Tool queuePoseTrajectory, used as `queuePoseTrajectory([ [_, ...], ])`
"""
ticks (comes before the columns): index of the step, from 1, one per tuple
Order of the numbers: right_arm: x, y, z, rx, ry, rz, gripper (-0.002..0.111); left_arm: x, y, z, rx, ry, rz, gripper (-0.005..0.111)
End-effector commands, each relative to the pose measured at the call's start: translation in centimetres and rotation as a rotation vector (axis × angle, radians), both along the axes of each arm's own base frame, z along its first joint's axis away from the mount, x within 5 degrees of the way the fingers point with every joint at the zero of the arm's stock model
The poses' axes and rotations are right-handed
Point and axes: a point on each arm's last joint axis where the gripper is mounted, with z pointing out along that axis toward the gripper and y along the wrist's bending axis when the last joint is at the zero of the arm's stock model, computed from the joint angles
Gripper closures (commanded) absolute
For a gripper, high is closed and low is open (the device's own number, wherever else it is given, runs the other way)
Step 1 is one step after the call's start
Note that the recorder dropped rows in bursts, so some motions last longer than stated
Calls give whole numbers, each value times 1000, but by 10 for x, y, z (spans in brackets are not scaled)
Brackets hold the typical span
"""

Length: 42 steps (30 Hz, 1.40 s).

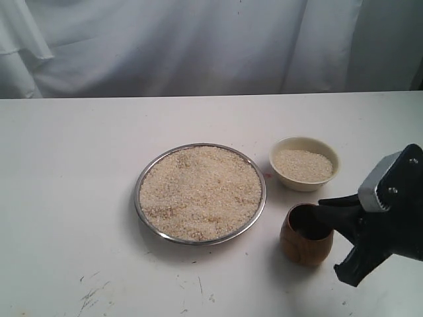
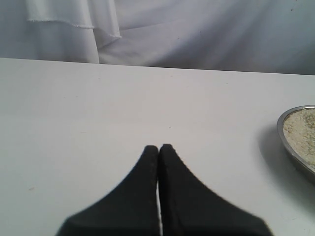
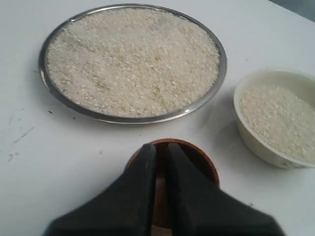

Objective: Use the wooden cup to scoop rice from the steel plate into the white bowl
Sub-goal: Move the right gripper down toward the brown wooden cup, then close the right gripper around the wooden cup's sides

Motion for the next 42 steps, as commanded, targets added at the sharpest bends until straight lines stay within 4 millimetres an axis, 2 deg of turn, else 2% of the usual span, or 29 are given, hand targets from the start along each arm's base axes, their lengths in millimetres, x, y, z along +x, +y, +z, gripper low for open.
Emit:
queuePoseTrajectory([
  [1,4,-3,5,127,92,-167,78,0,0,0,1,-14,-2,107],
  [4,5,-3,6,163,113,-205,58,0,0,0,1,-14,-2,107],
  [7,9,-6,6,165,115,-250,49,0,0,0,1,-14,-2,107],
  [14,10,0,17,310,94,-232,49,0,0,0,1,-14,-2,107],
  [17,14,-7,11,392,252,-434,49,0,0,0,1,-14,-2,107],
  [18,14,-7,11,405,265,-443,49,0,0,0,1,-14,-2,107],
  [23,10,-6,8,319,249,-378,49,0,0,0,1,-14,-2,107],
  [31,9,-4,9,323,244,-349,48,0,0,0,1,-14,-2,107],
  [34,9,-4,9,316,240,-337,40,0,0,0,1,-14,-2,107],
  [38,9,-4,8,309,240,-340,21,0,0,0,1,-14,-2,107],
  [42,6,-1,7,282,247,-304,19,0,0,0,1,-14,-2,107],
])
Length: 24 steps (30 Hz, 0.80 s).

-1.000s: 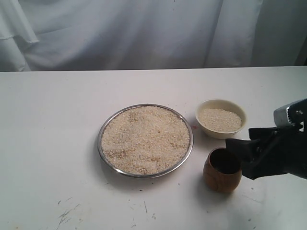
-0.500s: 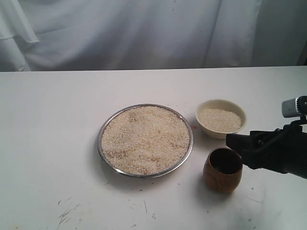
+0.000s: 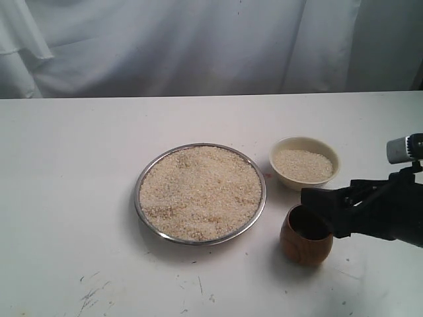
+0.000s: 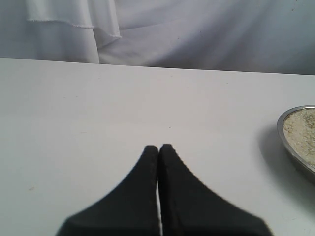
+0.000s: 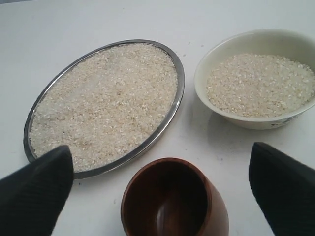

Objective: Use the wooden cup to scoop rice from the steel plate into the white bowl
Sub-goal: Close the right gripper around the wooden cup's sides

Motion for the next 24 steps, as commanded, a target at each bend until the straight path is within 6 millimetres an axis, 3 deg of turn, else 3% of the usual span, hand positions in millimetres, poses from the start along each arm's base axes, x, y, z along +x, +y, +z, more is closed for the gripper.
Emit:
queuePoseTrajectory([
  [1,-4,6,1,-40,-16,84,19,0,0,0,2,-14,-3,107],
  [5,-12,17,-4,-132,-30,186,19,0,0,0,2,-14,-3,107],
  [15,-14,18,-12,-374,-37,215,19,0,0,0,2,-14,-3,107],
  [24,-13,17,-12,-373,-25,189,19,0,0,0,2,-14,-3,107],
])
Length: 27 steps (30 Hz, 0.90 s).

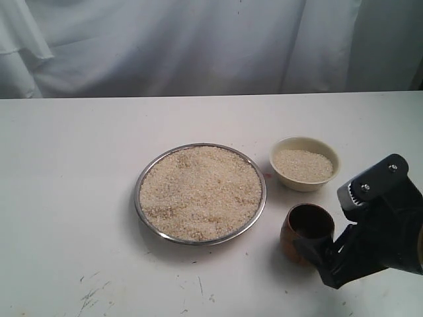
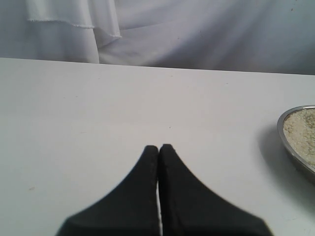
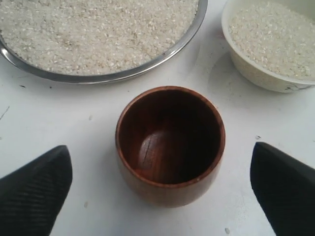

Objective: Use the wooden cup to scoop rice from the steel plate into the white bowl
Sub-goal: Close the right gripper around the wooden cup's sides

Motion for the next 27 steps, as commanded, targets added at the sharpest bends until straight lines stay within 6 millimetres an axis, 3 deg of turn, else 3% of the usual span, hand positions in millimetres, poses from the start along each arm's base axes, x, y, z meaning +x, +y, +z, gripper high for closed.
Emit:
queuePoseTrajectory([
  [1,1,0,2,1,-7,-16,19,0,0,0,2,-14,-3,107],
  [6,6,1,3,8,-4,-24,19,0,0,0,2,-14,-3,107],
  [27,29,15,-28,-11,134,-25,20,0,0,0,2,-14,-3,107],
])
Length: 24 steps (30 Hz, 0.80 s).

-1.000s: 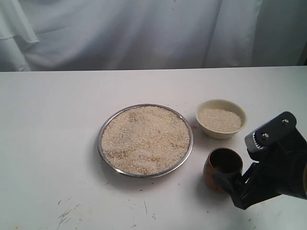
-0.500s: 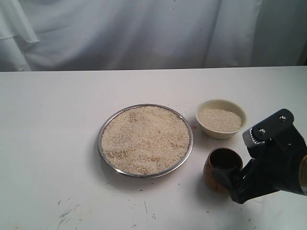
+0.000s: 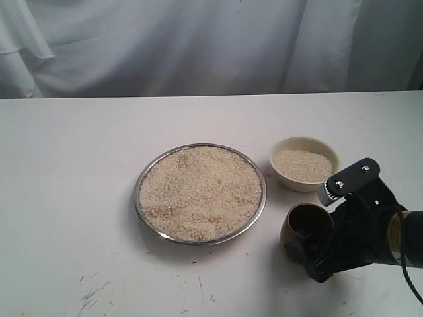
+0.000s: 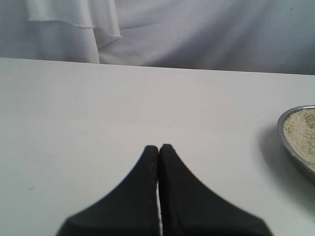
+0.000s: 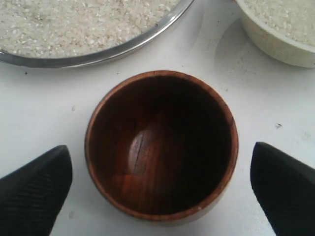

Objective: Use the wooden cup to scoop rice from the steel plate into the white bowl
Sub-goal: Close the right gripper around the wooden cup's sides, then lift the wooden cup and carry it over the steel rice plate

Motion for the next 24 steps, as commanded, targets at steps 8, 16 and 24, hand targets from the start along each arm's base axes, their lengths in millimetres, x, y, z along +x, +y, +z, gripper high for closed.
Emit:
queuePoseTrajectory([
  [8,10,6,2,56,28,-59,62,0,0,0,2,-14,-3,107],
  [16,11,4,8,63,21,-94,108,0,0,0,2,-14,-3,107],
  [24,16,6,54,166,-128,-122,108,0,0,0,2,-14,-3,107],
])
